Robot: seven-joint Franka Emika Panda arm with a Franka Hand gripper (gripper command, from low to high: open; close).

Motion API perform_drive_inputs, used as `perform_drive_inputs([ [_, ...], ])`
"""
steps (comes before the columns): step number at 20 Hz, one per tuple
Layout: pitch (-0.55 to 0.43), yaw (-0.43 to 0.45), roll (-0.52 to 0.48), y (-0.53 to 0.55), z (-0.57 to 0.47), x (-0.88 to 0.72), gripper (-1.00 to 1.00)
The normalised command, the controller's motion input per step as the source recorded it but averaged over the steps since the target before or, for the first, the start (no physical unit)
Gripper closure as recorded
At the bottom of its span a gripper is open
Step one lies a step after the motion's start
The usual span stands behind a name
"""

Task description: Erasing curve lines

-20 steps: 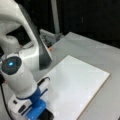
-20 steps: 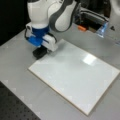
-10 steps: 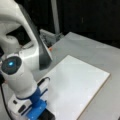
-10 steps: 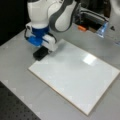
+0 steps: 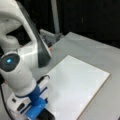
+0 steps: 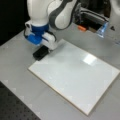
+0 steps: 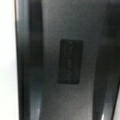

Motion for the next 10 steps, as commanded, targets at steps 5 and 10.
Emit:
perform_drive_inputs([
  [5, 0.067, -0.107, 0.080, 0.11, 0.39, -0.08, -1.00],
  [10, 0.086, 0.054, 0.045, 0.03, 0.20, -0.11, -1.00],
])
